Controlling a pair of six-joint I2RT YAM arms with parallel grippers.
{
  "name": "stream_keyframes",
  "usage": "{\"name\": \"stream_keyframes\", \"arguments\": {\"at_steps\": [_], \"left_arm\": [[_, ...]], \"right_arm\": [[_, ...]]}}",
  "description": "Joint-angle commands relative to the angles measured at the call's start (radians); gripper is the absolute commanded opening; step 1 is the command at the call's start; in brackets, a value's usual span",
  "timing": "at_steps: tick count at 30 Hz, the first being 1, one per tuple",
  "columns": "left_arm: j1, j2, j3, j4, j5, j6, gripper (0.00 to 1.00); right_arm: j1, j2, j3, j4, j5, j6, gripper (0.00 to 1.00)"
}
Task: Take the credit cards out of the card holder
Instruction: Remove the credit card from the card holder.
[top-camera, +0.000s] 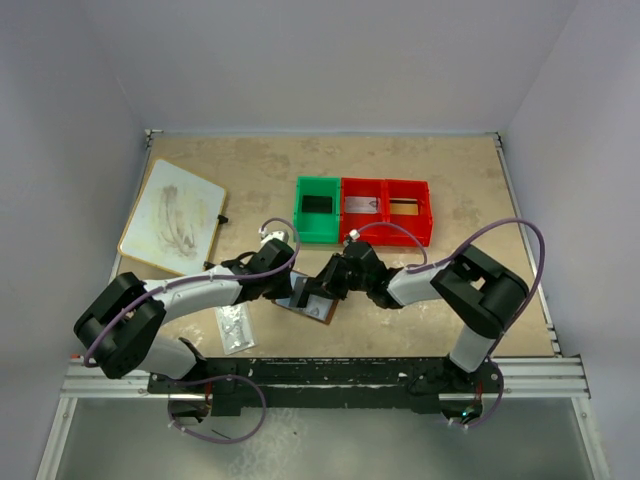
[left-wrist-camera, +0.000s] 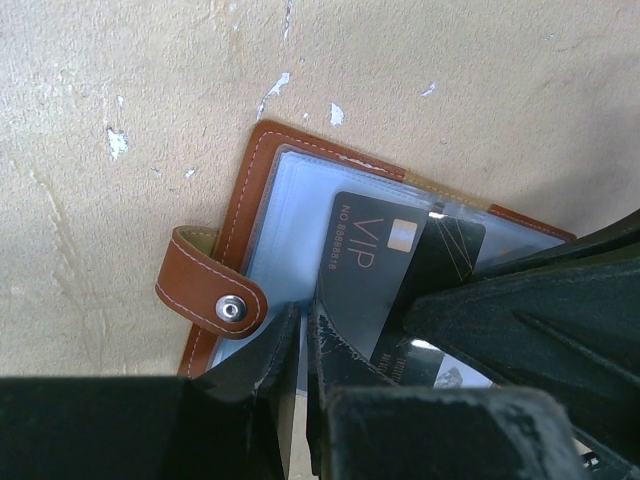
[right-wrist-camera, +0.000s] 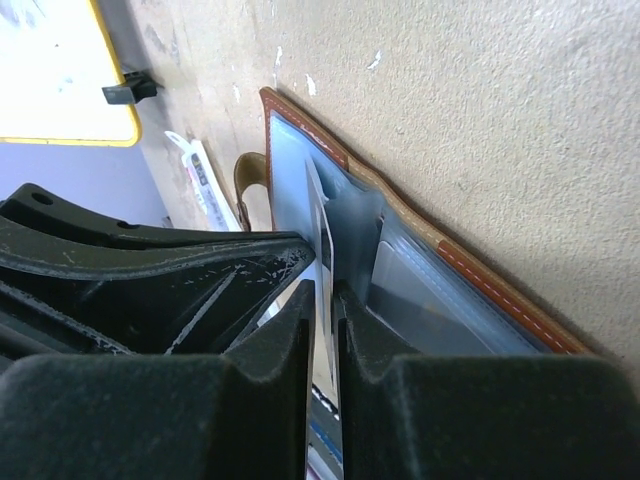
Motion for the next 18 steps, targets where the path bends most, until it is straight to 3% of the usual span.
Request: {"name": "stream_keyframes", "arguments": {"at_steps": [1, 12, 18], "left_arm": [[0.0, 0.027, -0.006, -0.057, -0.018, 0.011, 0.04], [-0.001, 0.024, -0.004, -0.06, -0.02, 0.011, 0.04], [0.0, 0.023, -0.003, -0.066, -0.031, 0.012, 0.04]], "right_arm": [[-0.005, 0.013, 0.012, 0.065, 0.001, -0.003, 0.14], [-0.004, 0.035, 0.026, 0.066, -0.015, -0.009, 0.12], [-0.004, 0.021, 0.011, 0.045, -0.011, -0.011, 0.02]]}}
